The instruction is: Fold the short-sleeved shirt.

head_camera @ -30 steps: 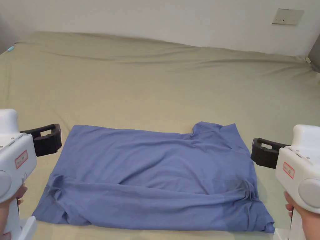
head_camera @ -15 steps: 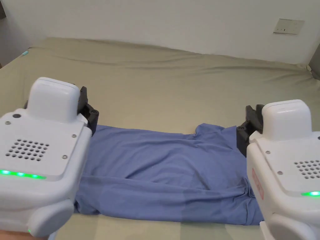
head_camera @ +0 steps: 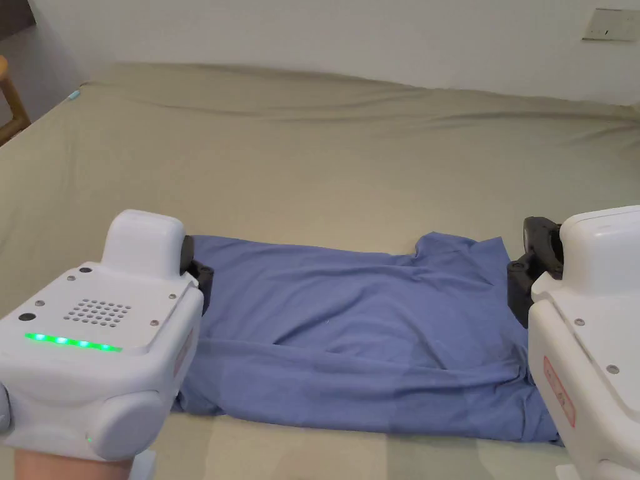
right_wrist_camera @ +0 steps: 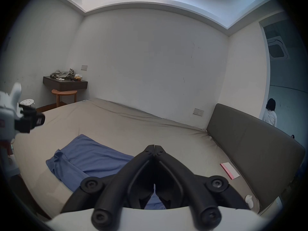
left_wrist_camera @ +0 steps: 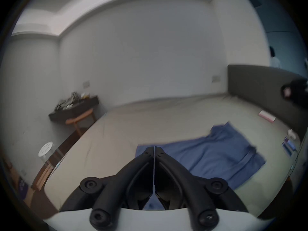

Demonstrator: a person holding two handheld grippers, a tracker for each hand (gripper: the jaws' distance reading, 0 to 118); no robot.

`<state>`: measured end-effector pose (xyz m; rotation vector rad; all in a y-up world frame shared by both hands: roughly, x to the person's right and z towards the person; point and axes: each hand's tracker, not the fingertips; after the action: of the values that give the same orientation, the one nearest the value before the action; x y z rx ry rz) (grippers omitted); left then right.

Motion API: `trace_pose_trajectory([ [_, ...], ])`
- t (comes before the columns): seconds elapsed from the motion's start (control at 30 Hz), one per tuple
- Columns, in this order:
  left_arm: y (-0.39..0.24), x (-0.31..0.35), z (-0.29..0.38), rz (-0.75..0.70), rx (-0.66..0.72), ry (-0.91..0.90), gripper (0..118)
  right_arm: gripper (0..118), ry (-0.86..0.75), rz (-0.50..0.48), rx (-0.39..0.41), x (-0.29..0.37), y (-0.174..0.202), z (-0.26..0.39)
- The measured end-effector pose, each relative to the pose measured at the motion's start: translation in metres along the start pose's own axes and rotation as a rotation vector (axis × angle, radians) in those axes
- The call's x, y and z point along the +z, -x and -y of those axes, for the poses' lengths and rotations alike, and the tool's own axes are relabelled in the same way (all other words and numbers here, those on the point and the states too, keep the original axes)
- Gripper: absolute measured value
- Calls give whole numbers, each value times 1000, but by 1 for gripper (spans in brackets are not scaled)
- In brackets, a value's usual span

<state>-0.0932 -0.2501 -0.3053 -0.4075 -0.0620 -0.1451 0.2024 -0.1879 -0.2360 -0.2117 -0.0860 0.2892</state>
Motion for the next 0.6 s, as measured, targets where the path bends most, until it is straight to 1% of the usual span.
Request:
trace_pose_trajectory([
  [0.03,4,-13,16,-42,-34,71,0,0,8,8,7,0,-2,3],
  [0.07,11,-26,32,-46,-36,130,0,0,18,12,11,0,-5,6],
  [0.13,24,-54,65,-8,39,255,0,0,45,14,8,-2,-11,12],
  [0.17,32,-69,81,-2,80,316,2,0,57,16,7,-3,-14,15],
  [0.2,37,-82,97,-30,97,362,19,0,72,19,10,-5,-16,19],
  [0.23,41,-93,109,-39,106,417,47,0,85,24,14,-7,-18,22],
  [0.27,46,-106,122,-42,115,469,80,0,96,31,20,-9,-21,26],
  [0.3,50,-117,133,-52,135,512,110,0,107,38,25,-10,-24,29],
  [0.33,55,-125,141,-70,153,531,112,0,120,42,27,-12,-26,31],
  [0.4,60,-137,149,-108,176,555,112,0,137,45,19,-13,-31,37],
  [0.5,70,-156,158,-124,223,585,112,0,163,59,16,-17,-34,43],
  [0.57,75,-167,164,-89,267,612,109,0,177,62,14,-19,-35,46],
  [0.6,74,-170,167,-93,268,617,106,0,182,64,13,-19,-36,47],
])
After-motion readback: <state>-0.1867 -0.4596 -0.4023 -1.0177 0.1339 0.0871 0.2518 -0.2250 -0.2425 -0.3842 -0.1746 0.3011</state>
